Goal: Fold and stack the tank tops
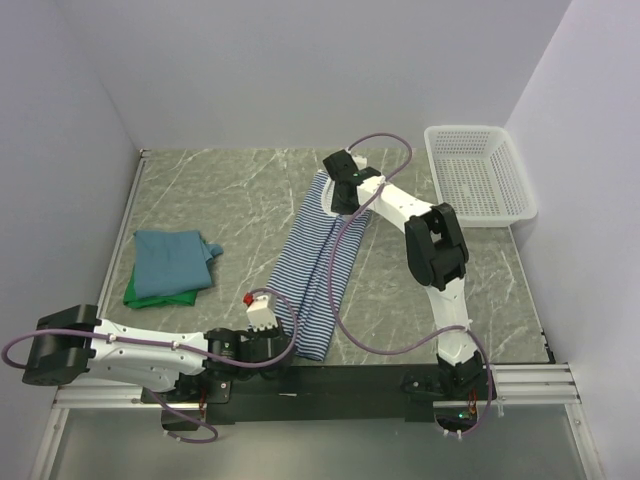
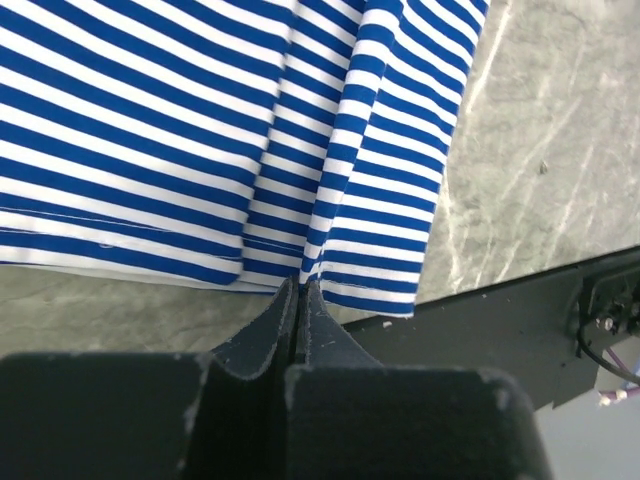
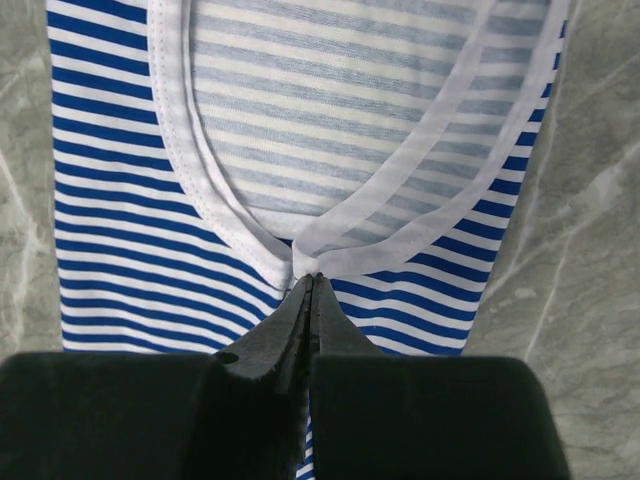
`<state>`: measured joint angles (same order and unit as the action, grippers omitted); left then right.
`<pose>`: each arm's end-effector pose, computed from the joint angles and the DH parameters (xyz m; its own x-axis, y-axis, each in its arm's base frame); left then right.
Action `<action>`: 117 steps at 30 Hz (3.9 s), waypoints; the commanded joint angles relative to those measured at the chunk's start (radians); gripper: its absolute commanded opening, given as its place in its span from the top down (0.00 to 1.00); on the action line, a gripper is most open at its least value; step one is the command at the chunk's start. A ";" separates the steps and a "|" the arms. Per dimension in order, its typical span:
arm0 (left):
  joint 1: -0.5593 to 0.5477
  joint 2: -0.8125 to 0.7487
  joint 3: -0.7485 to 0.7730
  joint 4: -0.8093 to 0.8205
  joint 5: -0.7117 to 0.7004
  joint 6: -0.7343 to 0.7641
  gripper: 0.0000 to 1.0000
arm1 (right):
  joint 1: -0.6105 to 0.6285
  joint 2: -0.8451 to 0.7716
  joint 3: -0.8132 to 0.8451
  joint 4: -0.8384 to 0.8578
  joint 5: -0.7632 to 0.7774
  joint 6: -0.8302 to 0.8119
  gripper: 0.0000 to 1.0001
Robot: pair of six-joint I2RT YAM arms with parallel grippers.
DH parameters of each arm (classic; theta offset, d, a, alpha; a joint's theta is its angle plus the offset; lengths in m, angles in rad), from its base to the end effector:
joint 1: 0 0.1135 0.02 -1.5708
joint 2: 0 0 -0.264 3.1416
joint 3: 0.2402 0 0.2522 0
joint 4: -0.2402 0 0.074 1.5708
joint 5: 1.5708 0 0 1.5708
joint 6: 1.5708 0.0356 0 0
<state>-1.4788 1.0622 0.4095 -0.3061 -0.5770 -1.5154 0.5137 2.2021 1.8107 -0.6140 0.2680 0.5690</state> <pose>0.0361 -0.1796 0.1580 -0.8087 -0.3433 -0.4776 -0.0304 0.8353 -0.5489 0.4254 0.2292 0.1972 -0.8083 0.1405 -0.5718 0.1011 0.9898 0.1003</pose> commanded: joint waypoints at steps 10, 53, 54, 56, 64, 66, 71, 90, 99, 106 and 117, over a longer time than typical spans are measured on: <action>0.028 -0.021 -0.008 -0.065 0.005 -0.025 0.94 | -0.007 0.024 0.030 0.089 0.010 0.019 0.96; 0.973 0.443 0.615 0.174 0.511 0.687 0.63 | -0.162 0.137 0.089 0.057 -0.061 -0.049 0.92; 0.979 0.449 0.620 0.179 0.519 0.679 0.64 | -0.165 0.175 0.125 0.043 -0.078 -0.073 0.93; 0.986 0.458 0.626 0.205 0.535 0.672 0.64 | -0.169 0.221 0.252 0.022 -0.092 -0.102 0.93; 1.012 0.492 0.615 0.298 0.600 0.641 0.56 | -0.201 0.372 0.579 0.045 -0.161 -0.233 0.67; 1.012 0.475 0.583 0.300 0.594 0.635 0.52 | -0.214 0.329 0.549 0.065 -0.167 -0.235 0.50; 1.006 0.343 0.451 0.297 0.588 0.603 0.50 | -0.219 0.144 0.414 0.022 -0.087 -0.204 0.39; 0.603 -0.088 -0.063 0.167 0.269 0.376 0.57 | 0.156 -1.051 -1.169 0.299 -0.049 0.219 0.45; 0.566 -0.028 -0.096 0.185 0.241 0.357 0.56 | 0.368 -1.130 -1.321 0.342 -0.018 0.397 0.45; 0.554 -0.007 -0.117 0.199 0.223 0.357 0.60 | 0.465 -1.081 -1.324 0.339 0.020 0.453 0.46; 0.514 0.070 -0.132 0.236 0.221 0.342 0.68 | 0.517 -0.986 -1.340 0.376 0.036 0.502 0.53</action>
<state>-0.9531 1.0992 0.3134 -0.0284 -0.3607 -1.1645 1.0199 1.1984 0.4797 -0.2745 0.2546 1.0424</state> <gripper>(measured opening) 0.326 0.473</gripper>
